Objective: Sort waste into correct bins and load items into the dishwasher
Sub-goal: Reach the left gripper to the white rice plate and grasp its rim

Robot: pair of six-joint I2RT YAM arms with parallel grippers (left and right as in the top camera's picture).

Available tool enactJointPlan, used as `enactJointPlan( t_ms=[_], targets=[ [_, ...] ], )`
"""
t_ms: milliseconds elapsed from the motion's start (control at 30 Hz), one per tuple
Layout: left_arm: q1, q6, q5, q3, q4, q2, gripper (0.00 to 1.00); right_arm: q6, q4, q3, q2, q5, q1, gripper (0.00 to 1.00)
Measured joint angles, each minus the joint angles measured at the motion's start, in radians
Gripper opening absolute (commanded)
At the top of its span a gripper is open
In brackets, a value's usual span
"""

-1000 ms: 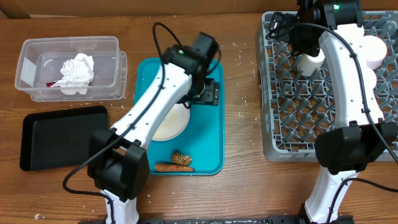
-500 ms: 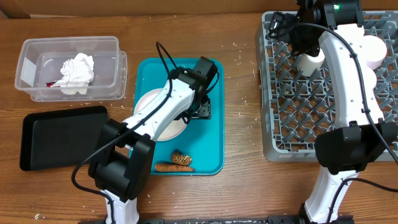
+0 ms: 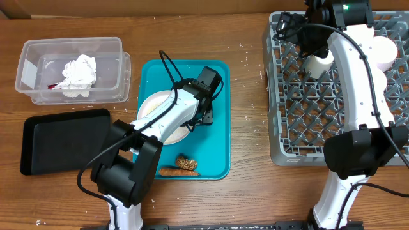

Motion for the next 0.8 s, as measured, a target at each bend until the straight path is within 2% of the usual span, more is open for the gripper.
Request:
enactJointPlan(
  t_ms=[133, 367, 500, 700, 800],
  targets=[
    [0.000, 0.005, -0.006, -0.003, 0.034, 0.000, 0.48, 0.000, 0.000, 0.000, 0.000, 0.000, 0.000, 1.00],
    [0.000, 0.008, -0.012, -0.004, 0.060, 0.000, 0.47, 0.000, 0.000, 0.000, 0.000, 0.000, 0.000, 1.00],
    [0.000, 0.009, -0.021, -0.004, 0.065, 0.013, 0.36, 0.000, 0.001, 0.000, 0.000, 0.000, 0.000, 1.00],
    [0.000, 0.011, -0.040, -0.005, 0.064, 0.040, 0.34, 0.000, 0.003, 0.000, 0.000, 0.000, 0.000, 1.00],
    [0.000, 0.011, -0.043, -0.005, 0.062, 0.040, 0.25, 0.000, 0.004, 0.000, 0.000, 0.000, 0.000, 1.00]
  ],
)
